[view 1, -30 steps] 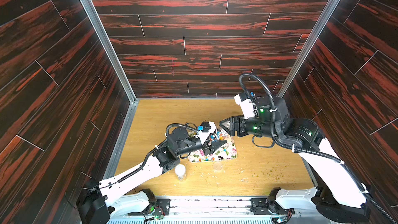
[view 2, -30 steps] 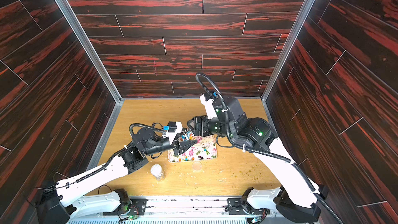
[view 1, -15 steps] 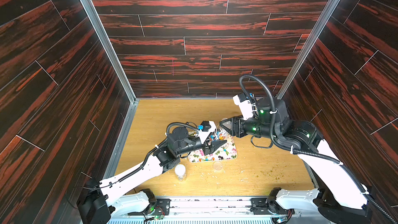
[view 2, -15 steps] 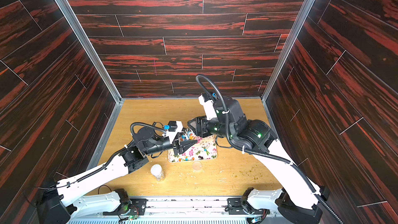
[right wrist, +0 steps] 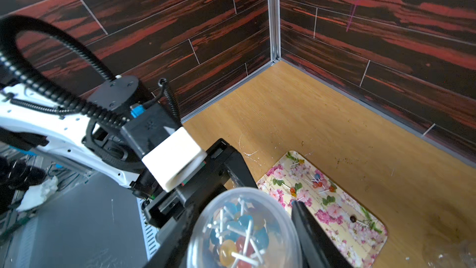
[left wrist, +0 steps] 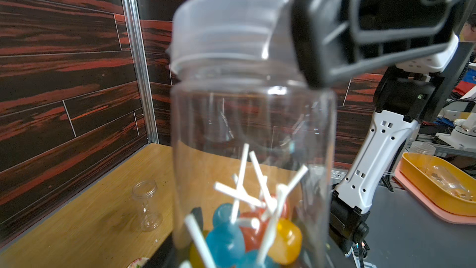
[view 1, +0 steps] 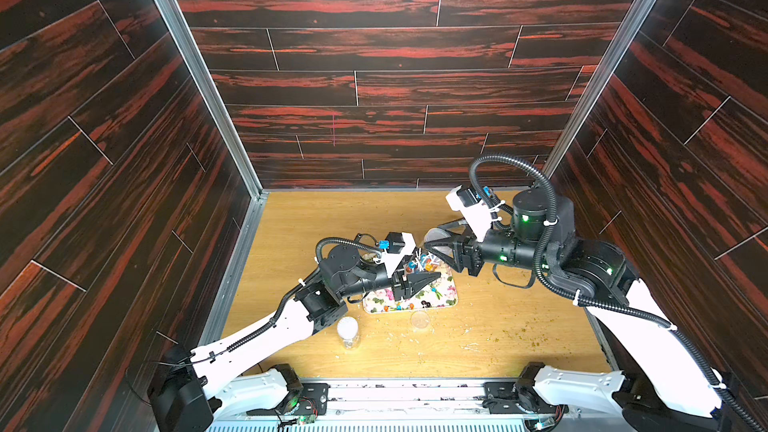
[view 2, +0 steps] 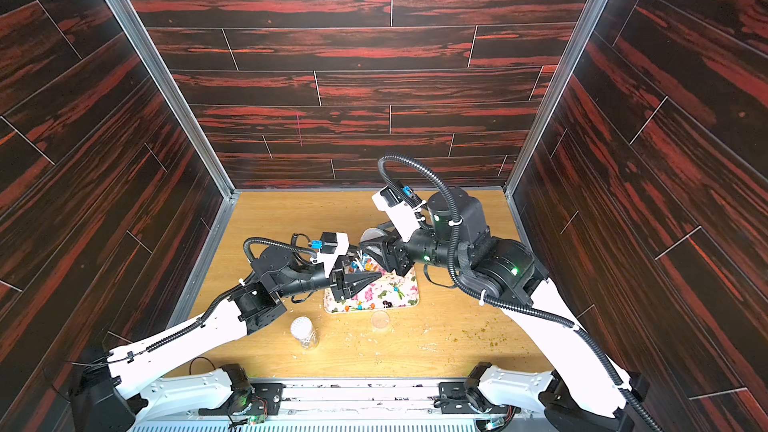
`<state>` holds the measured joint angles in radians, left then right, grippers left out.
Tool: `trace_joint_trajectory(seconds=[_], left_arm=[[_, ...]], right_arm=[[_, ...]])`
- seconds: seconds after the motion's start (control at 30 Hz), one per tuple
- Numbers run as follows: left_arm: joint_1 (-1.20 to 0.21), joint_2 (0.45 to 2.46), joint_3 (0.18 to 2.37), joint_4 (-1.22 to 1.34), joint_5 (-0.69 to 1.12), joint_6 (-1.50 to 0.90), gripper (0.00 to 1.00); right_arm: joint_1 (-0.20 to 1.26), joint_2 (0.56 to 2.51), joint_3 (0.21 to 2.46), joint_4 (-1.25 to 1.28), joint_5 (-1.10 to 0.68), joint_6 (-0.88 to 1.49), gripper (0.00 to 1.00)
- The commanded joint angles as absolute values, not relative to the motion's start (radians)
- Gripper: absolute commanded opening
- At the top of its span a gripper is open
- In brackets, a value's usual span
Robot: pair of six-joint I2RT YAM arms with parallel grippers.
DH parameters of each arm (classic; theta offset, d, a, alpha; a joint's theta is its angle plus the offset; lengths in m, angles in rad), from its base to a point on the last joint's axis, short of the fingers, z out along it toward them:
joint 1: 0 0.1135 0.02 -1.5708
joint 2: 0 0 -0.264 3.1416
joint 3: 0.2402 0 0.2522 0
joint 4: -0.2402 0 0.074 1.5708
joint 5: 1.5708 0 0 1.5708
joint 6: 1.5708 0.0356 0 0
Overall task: Pour the candies out of the jar
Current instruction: Unscrew the lid from the jar.
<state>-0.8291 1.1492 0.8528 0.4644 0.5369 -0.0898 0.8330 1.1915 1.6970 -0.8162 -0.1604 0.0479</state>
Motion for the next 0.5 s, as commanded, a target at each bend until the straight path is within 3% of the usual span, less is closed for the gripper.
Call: trace_joint_trajectory(seconds=[0.0, 0.23, 0.47], left_arm=[[-0.824, 1.128, 0.876, 0.482, 0.57, -0.181, 0.56], [-0.824, 1.129, 0.87, 0.5, 0.595, -0.209, 0.56], [-0.824, 1.134, 0.871, 0.523, 0.597, -0.222, 0.56]], right_arm=[[0.823, 1.198, 1.714, -0.816, -0.323, -0.189, 0.43], [0.731, 1.168, 1.709, -0.8, -0.531, -0.306, 0.43], [0.719, 1.187, 1.724, -0.834, -0.559, -0.327, 0.44]])
